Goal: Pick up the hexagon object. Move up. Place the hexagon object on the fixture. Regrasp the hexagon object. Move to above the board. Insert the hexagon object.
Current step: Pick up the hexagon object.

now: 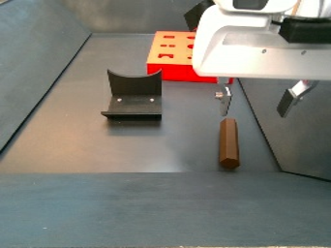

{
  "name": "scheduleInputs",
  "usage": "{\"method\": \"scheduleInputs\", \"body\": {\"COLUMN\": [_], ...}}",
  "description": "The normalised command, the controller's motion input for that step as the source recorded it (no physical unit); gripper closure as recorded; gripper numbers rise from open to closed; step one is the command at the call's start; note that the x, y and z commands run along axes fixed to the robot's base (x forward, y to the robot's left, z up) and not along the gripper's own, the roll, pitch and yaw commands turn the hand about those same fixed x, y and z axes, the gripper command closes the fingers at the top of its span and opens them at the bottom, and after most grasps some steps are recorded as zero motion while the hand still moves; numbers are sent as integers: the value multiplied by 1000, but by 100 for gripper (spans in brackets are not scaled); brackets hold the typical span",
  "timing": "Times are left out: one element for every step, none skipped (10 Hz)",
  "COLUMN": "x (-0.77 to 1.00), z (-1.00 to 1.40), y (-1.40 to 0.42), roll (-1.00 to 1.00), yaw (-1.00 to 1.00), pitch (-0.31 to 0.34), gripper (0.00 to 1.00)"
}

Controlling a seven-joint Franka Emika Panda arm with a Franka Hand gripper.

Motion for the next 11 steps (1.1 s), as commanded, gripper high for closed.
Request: {"method": "scheduleInputs", "body": {"x": [454,354,286,183,86,46,40,49,66,109,157], "z": [-751,-746,-803,-843,-900,-951,-974,-974,-949,-889,-834], "y": [0,0,0,0,17,109,223,280,269,249,191], "roll": [0,21,63,61,69,59,14,0,0,0,-6], "yaw": [-371,-520,-569,-611,-563,-446,-254,-137,-137,-137,-174], "pitch": [-180,-186,-156,-137,-107,-84,-74,-83,-91,-117,-140], "gripper": [0,0,0,0,0,0,0,0,0,0,0]}}
